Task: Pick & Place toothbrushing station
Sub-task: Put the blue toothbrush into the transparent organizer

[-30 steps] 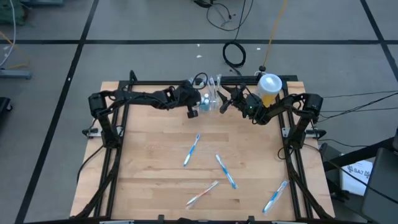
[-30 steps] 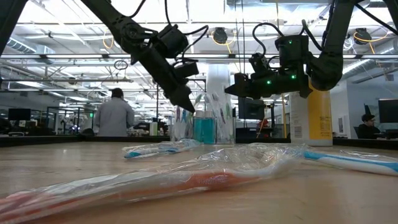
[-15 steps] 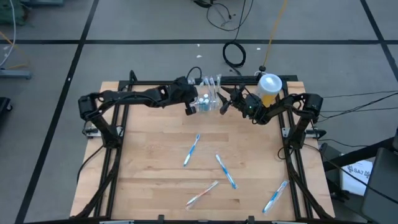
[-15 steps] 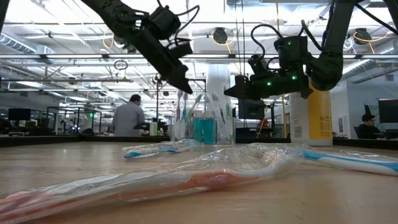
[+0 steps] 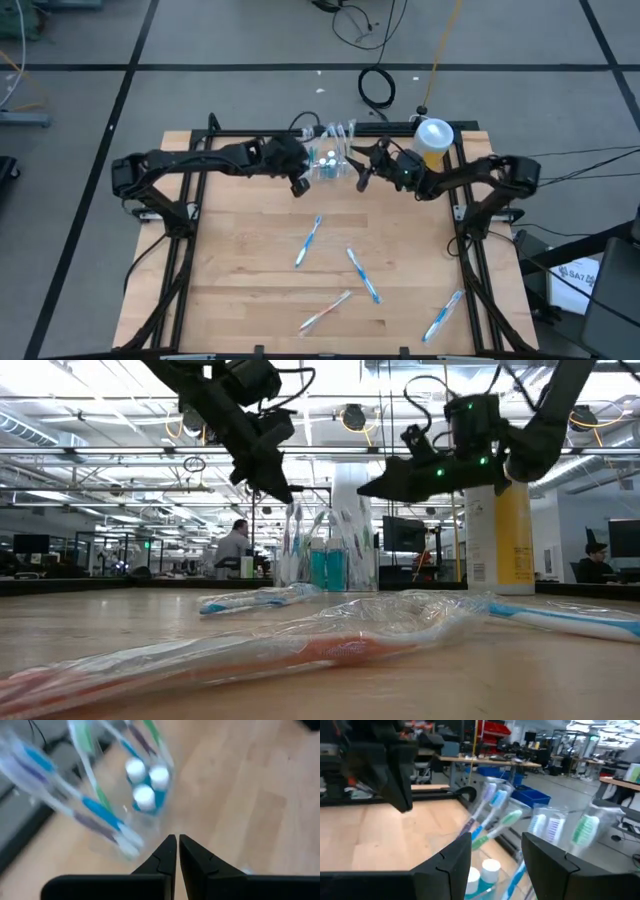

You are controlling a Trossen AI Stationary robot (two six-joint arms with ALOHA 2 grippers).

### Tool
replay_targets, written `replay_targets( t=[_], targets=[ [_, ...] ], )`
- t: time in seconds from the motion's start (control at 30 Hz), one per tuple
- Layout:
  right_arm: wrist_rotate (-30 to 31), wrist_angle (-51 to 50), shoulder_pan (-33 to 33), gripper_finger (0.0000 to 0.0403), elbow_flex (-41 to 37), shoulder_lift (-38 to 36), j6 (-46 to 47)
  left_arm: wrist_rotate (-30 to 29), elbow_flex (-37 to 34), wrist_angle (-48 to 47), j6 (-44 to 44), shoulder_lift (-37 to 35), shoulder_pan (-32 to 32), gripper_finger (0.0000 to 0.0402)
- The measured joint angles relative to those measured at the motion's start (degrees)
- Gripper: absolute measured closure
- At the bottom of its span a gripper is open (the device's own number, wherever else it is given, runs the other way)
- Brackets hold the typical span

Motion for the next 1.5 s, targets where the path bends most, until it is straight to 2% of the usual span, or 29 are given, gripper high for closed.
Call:
replay_targets(
  t=[0.23, 0.43, 0.67, 0.87, 1.03, 1.17, 1.3, 1.5],
  targets=[
    [0.02, -8.19, 3.25, 0.0236, 0.0, -9.68, -1.99, 0.13, -0.02, -8.4, -13.58, 0.22, -4.43, 0.039],
    [0.09, -13.8, 6.05, 0.0236, 0.0, -14.94, 0.33, 0.11, -0.02, -8.42, -17.18, 0.26, -11.12, 0.0394],
    [0.07, -16.25, 9.64, 0.0236, 0.0, -15.83, 0.18, -1.24, -0.08, -8.18, -20.35, 0.26, -19.0, 0.0331],
    [0.09, -16.86, 12.0, 0.0236, 0.0, -15.83, 0.33, -9.2, -1.24, -7.52, -26.62, 0.26, -24.32, 0.0278],
    [0.09, -18.18, 12.89, 0.0236, 0.0, -15.81, 0.38, -15.03, -3.01, -7.33, -33.25, 0.26, -27.05, 0.026],
    [0.09, -18.73, 12.89, 0.0236, 0.0, -15.81, 0.39, -16.82, -6.33, -2.95, -36.31, 0.26, -27.93, 0.0263],
    [0.09, -18.76, 12.89, 0.0236, 0.0, -15.81, 0.39, -15.48, -10.56, 5.43, -39.04, 0.26, -27.92, 0.0272],
    [0.11, -18.78, 12.87, 0.0236, 0.0, -15.81, 0.39, -13.75, -14.07, 11.04, -40.3, 0.28, -25.86, 0.0282]
  ],
)
